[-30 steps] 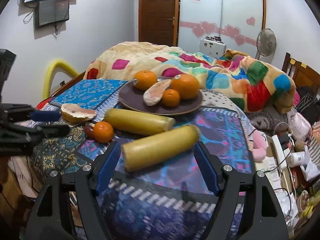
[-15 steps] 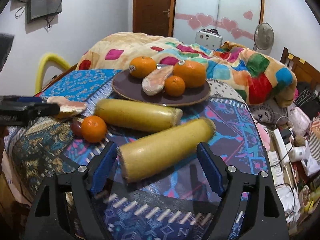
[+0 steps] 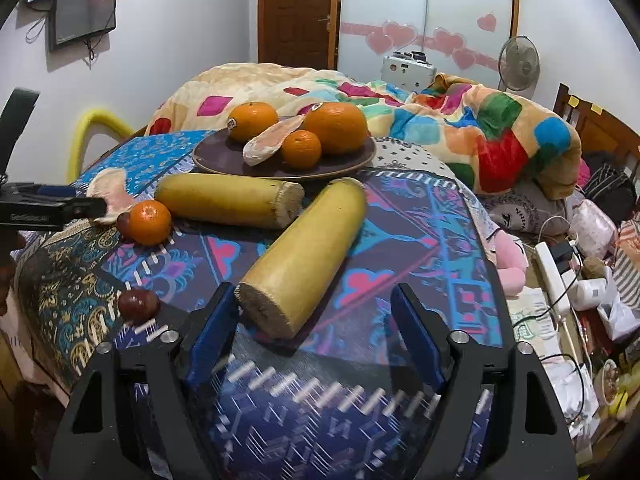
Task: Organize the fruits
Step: 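Move the right tool to the yellow gourd while the left tool approaches the pomelo half, then close the right tool on the yellow gourd while the left tool grips the pomelo half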
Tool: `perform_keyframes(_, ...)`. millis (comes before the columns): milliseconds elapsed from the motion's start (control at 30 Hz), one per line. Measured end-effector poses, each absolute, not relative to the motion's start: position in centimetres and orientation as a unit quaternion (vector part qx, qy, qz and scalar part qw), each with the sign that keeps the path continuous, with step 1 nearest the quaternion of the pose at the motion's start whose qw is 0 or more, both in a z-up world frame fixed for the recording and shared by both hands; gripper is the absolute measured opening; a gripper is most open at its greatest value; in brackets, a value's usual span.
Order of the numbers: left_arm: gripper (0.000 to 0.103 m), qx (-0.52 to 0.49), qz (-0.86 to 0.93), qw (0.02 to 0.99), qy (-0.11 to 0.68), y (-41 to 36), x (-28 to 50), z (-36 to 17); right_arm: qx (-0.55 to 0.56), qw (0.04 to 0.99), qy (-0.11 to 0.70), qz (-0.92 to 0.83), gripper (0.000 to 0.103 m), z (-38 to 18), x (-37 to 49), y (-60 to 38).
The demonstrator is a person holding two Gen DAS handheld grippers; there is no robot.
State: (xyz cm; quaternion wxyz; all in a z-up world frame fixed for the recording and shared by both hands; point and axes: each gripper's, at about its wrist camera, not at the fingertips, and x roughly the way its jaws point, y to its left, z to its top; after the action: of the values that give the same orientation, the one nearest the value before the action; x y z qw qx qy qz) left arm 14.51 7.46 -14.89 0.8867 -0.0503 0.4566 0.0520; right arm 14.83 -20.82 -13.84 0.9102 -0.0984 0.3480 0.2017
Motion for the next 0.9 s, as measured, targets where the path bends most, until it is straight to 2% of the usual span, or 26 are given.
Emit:
perform_keyframes(67, 0.092, -0.052, 0.056, 0.885, 0.460, 8.4, 13.6, -14.8, -0.101, 0.912, 0.345, 0.200, 0.066, -13.7, 14.5, -21.2)
perform_keyframes(167, 0.091, -0.055, 0.065, 0.882, 0.463, 9.8, 12.9, -14.8, -0.106, 0.913, 0.343, 0.196, 0.062, -13.4, 14.4, -21.7)
perform_keyframes(267, 0.085, -0.058, 0.056, 0.882, 0.465, 10.0, 12.7, -14.5, -0.109, 0.913, 0.344, 0.190, 0.062, -13.2, 14.4, -22.1)
perform_keyframes(533, 0.084, -0.003, 0.002, 0.888, 0.460, 5.9, 14.2, -13.8, -0.100, 0.909, 0.348, 0.205, 0.062, -12.4, 15.1, -21.6)
perform_keyframes(700, 0.067, 0.013, -0.013, 0.879, 0.476, 4.6, 16.4, -14.7, -0.103, 0.905, 0.358, 0.205, 0.062, -12.5, 17.1, -20.3)
perform_keyframes(800, 0.064, 0.012, -0.020, 0.876, 0.482, 4.6, 17.4, -15.1, -0.110, 0.899, 0.370, 0.207, 0.062, -13.0, 18.2, -19.7)
perform_keyframes(900, 0.061, 0.015, -0.026, 0.875, 0.482, 4.6, 18.2, -15.1, -0.100, 0.885, 0.395, 0.225, 0.057, -13.4, 19.4, -19.7)
